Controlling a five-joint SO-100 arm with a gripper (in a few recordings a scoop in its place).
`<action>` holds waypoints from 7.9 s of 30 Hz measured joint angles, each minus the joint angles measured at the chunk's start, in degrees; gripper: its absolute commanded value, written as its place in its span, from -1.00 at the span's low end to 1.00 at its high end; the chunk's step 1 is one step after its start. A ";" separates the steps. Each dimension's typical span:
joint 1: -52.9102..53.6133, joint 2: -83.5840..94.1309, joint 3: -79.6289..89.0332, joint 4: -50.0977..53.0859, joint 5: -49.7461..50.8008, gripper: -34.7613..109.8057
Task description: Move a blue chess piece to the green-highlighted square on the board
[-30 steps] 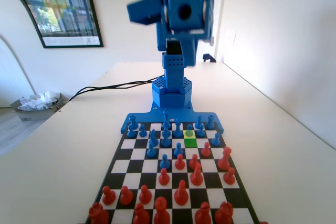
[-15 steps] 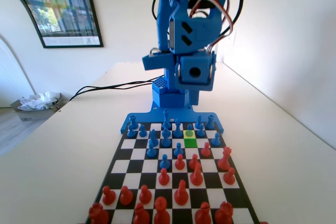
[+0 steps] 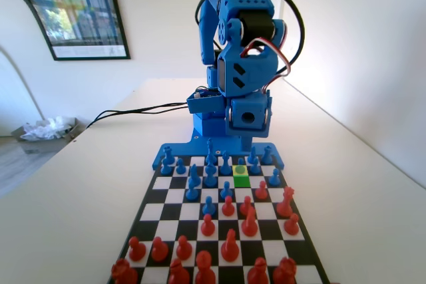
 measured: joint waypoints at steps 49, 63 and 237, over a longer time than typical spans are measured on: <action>-0.35 -9.93 7.38 -18.28 -0.97 -0.40; 0.18 -9.93 8.35 -20.04 -2.11 -0.51; 13.97 68.20 -17.14 40.61 59.41 -0.49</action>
